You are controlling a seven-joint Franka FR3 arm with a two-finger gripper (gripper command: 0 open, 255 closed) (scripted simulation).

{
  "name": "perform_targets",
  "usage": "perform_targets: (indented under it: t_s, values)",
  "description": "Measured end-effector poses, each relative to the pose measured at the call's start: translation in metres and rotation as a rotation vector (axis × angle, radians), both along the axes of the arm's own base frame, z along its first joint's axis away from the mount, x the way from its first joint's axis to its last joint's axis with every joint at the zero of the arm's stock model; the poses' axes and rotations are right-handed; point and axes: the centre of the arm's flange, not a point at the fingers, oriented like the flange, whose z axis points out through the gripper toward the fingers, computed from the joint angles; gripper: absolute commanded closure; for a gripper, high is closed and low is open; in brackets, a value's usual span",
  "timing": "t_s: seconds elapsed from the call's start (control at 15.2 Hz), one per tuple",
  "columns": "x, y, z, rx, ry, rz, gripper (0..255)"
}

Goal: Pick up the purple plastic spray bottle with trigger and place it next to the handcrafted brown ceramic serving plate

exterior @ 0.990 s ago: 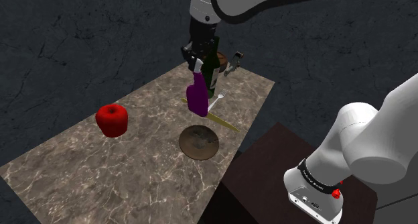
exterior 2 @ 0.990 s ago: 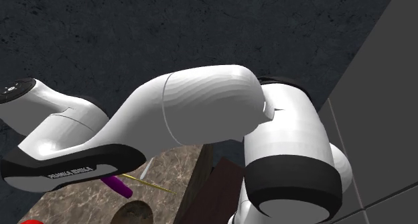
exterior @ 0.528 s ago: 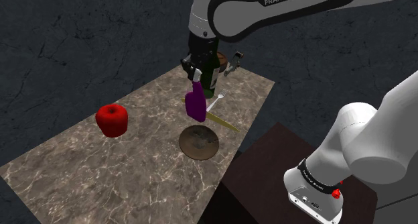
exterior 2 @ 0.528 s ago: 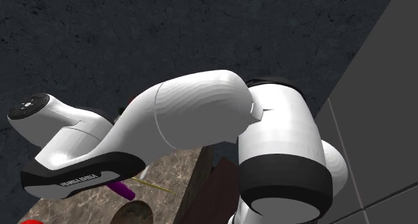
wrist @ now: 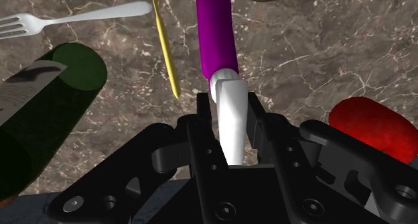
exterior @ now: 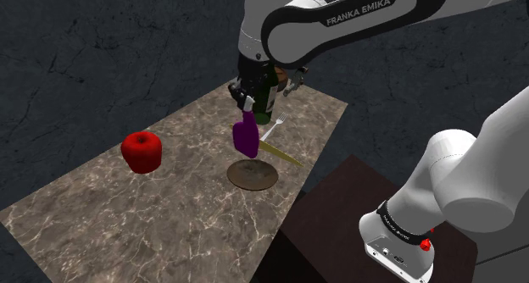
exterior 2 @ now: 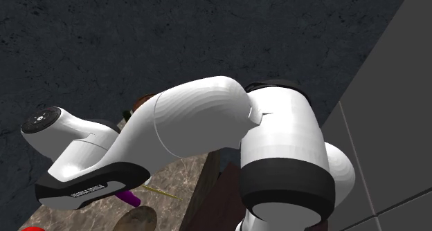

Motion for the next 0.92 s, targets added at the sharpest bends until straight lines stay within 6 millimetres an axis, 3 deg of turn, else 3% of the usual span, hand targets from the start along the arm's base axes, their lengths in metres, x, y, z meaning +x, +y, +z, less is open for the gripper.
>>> perform_targets:
  t_s: [0.2, 0.26, 0.66, 0.92]
  values:
    - [0.0, 0.0, 0.0, 0.0, 0.0, 0.0, 255]
    - [0.0, 0.0, 0.0, 0.0, 0.0, 0.0, 0]
    - [0.0, 0.0, -0.001, 0.0, 0.0, 0.0, 0]
    - [-0.006, 0.0, 0.039, 0.001, -0.001, 0.0, 0]
